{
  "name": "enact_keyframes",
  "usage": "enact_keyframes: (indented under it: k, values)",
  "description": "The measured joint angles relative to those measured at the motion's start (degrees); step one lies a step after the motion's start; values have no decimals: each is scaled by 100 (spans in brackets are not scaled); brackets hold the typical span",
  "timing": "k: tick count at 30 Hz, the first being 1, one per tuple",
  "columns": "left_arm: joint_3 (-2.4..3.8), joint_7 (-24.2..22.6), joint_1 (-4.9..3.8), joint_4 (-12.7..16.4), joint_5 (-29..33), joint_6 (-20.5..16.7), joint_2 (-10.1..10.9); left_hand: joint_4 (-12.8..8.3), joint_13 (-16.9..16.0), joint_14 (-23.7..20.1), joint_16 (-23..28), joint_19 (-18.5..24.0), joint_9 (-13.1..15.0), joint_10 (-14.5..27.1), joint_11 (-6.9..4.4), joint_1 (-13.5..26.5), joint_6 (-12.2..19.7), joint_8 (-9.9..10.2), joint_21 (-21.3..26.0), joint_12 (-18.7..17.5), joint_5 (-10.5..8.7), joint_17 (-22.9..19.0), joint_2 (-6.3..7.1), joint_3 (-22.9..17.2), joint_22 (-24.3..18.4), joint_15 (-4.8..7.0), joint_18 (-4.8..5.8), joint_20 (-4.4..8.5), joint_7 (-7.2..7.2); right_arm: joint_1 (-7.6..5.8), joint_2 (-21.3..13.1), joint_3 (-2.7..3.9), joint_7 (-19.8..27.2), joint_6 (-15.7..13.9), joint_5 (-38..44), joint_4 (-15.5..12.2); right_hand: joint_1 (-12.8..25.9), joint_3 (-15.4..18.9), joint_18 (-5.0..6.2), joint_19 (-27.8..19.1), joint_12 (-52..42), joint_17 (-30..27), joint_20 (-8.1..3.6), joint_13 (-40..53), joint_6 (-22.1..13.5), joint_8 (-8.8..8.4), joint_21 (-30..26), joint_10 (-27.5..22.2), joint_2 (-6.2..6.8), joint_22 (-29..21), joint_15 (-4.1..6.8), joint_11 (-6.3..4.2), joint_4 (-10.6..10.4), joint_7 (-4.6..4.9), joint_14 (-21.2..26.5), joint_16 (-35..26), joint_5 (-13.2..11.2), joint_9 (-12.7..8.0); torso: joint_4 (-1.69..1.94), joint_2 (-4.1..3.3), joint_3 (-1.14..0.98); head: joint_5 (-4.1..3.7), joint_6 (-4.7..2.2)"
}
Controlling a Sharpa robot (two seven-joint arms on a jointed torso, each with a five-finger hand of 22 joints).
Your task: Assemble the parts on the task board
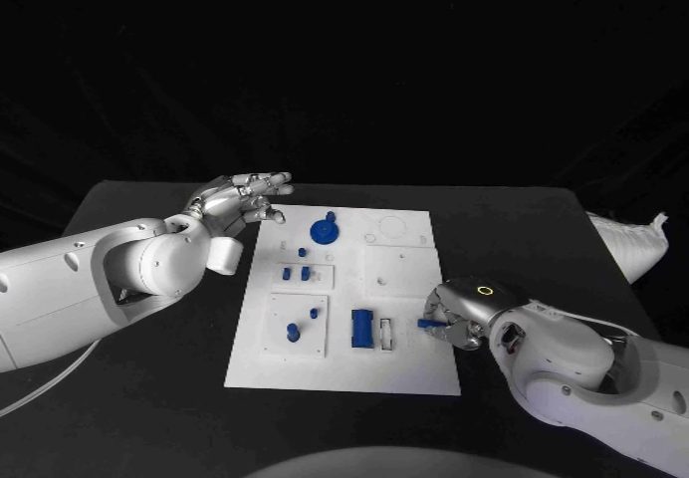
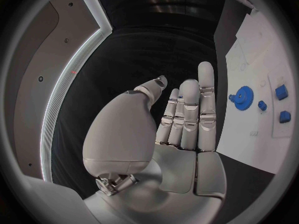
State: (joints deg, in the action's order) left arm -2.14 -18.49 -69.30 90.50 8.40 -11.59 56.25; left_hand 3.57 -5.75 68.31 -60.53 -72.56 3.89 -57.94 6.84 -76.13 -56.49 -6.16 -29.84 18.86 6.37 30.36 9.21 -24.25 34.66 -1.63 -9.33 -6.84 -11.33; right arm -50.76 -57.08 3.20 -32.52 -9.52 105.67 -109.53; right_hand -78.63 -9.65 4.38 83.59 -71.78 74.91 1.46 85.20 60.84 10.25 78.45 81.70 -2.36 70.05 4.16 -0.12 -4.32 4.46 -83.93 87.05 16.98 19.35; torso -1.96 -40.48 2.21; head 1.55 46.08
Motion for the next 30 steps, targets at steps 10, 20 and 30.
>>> enact_keyframes:
  k: [10,20,30]
  values:
    - [0,0,0,0,-3,1,0,0,0,0,0,0,0,0,0,0,0,0,0,25,0,-12,0,0,0,0,0,0,0,21,-20,-17,-36,-448,-658,-20,645,-1418,0,0,-42,-1,0,-1068,63,-166,31,123,345,20,2,-59,-99,63,-1,5,-16,-45,3,-4,2,15,11]
    - [-1,0,0,3,-3,1,1,0,1,0,0,0,0,0,0,0,0,0,0,25,0,-11,0,0,1,0,1,0,0,52,-44,-35,-1,-1049,-1726,-166,930,-1581,0,0,-67,-1,0,-1025,139,-171,31,163,569,20,3,-59,-217,99,0,5,-24,-38,3,-5,4,25,28]
    - [-1,0,0,8,-3,2,1,0,1,0,0,0,0,0,0,0,0,0,0,25,0,-11,0,0,1,0,1,0,0,48,49,-30,25,-1306,-2754,-189,1113,-1431,1,0,-130,-1,0,-1025,260,-171,31,173,645,26,3,-49,-260,69,0,5,155,61,-1,-3,5,28,49]
